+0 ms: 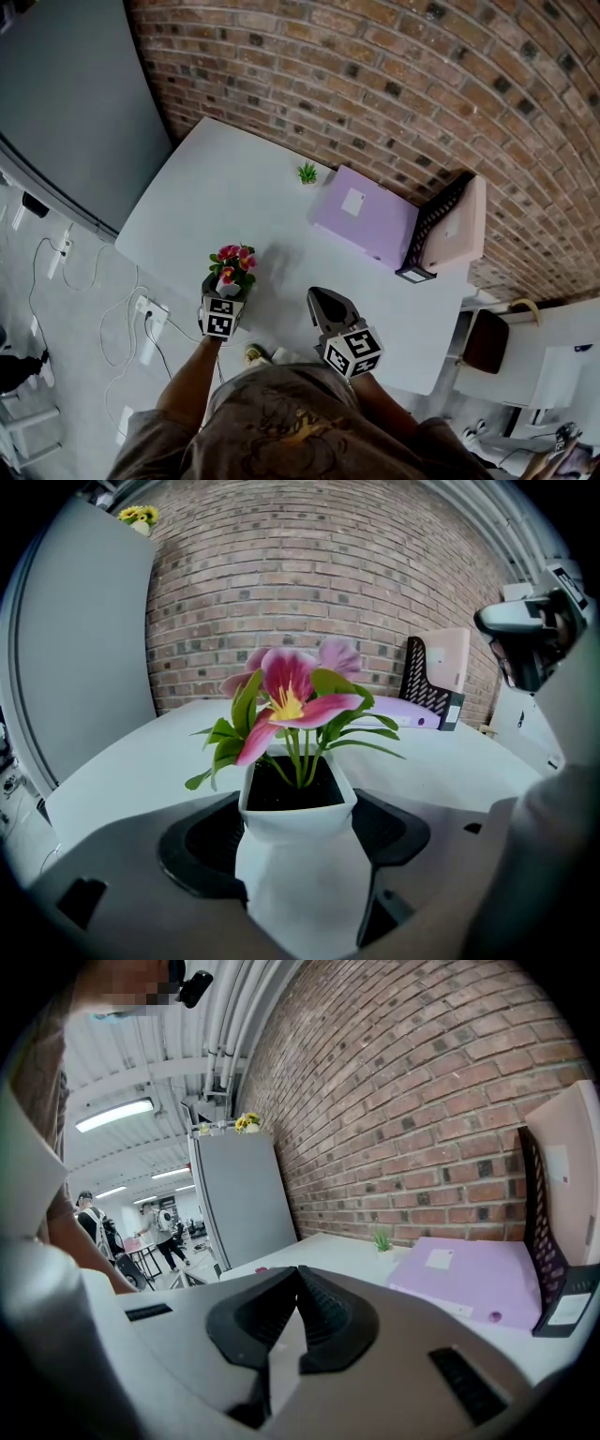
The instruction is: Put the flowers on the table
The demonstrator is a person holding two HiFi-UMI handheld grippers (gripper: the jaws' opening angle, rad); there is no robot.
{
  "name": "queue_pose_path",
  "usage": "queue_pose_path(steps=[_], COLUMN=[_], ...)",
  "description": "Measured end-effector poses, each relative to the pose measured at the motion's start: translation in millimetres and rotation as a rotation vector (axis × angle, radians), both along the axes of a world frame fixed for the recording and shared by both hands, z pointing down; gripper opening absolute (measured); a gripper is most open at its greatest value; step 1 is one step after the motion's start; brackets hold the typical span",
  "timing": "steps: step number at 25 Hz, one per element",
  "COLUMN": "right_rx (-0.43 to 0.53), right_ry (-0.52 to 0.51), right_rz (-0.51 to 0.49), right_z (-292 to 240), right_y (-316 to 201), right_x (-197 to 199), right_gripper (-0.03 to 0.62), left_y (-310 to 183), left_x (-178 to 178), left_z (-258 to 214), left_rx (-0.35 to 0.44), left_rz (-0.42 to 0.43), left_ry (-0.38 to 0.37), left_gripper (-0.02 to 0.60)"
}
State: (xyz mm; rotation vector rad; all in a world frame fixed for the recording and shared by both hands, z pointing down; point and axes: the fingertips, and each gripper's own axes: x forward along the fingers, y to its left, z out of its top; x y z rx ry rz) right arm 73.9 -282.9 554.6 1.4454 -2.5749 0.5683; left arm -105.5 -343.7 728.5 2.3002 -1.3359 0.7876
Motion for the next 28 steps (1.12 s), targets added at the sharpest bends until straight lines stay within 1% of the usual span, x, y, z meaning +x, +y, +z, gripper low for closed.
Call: queue_pose_path(steps=[3,6,11,16,22,26,28], right_rx=[0.0,-0.001,0.004,0.008,0.02,0.023,0.025], right_ry=[-0.003,-0.006,-0.01,-0.016,-0.021,-0.023,-0.021], right_rz=[-0.004,-0.011,-0.022,-0.037,-0.062,-0.084,-0.096], right_z=[1,1,0,0,-2,-3,-3], right_y=[2,3,6,7,7,4,4], right_x=[-2,-4,-8,-16,-29,-38,-43], right_gripper=[0.002,0.002,0.002,0.002,0.002,0.002,0.002], left_y=[3,5,8,16,25,28,33], left_x=[0,-3,-8,-8,-17,-25,-25], left_z=[-2,-3,-12,-29,-48,-65,-79], left_rx=[-0.002,-0.001,0.019,0.029,0.06,0.096,0.1], left_rz=[-0.008,-0.033,-0.048,-0.046,-0.049,-0.053,-0.05], left_ry=[0.013,0.026,0.046,0.082,0.102,0.105,0.132], left_gripper=[0.36,0.368,0.37,0.37,0.37,0.37,0.37])
